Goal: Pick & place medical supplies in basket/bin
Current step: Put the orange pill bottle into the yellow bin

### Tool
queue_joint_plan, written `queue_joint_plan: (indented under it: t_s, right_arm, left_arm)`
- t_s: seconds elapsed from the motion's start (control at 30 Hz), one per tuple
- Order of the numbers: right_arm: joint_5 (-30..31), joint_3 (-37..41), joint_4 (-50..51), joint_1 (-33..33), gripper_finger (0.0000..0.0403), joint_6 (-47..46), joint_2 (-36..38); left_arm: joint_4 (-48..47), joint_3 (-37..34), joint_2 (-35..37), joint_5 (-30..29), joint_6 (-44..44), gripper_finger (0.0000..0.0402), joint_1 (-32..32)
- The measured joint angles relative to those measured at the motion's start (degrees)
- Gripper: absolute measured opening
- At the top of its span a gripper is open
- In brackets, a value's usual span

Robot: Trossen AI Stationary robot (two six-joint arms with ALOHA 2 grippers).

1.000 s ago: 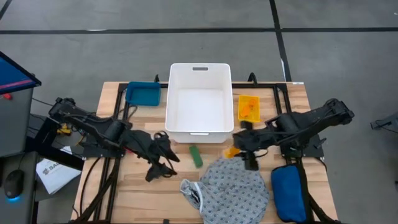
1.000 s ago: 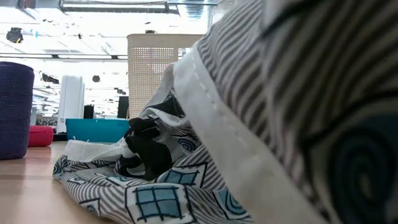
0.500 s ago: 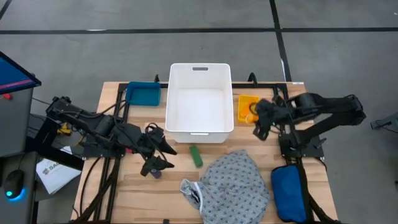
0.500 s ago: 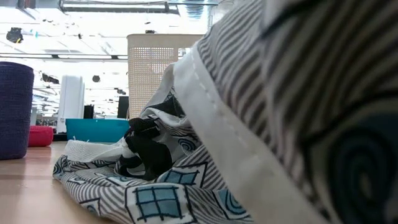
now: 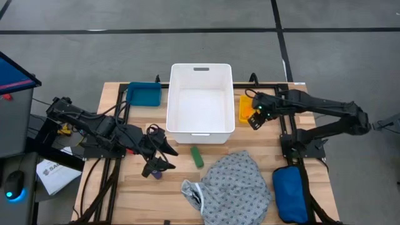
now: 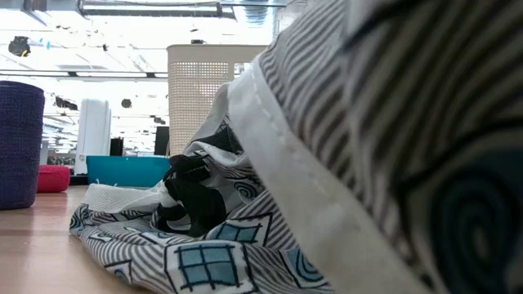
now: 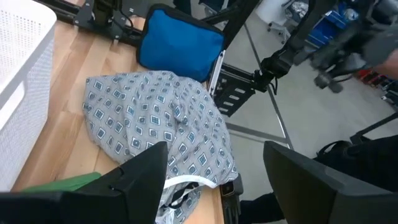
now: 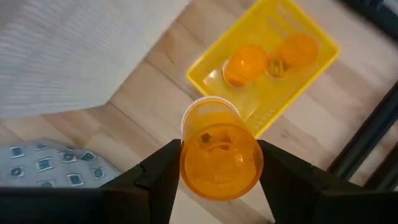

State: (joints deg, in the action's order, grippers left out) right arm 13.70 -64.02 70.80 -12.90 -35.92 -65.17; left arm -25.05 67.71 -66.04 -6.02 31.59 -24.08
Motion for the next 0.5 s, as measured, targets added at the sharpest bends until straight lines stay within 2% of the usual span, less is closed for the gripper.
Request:
queue_joint_plan:
  t_s: [0.3,0.5]
  right_arm:
    - [-4.6,9.0,-8.4,-9.5,0.0171,4.2,-0.3]
    - [-5.4,10.4,-10.3,-15.5,0.0197,8.1,-1.8]
  left_arm:
    - [0.0,0.0,0.0,0.0,0.0,0.0258,0.0]
    - [0.0,0.0,0.0,0.1,0.1,0.0254,0.0]
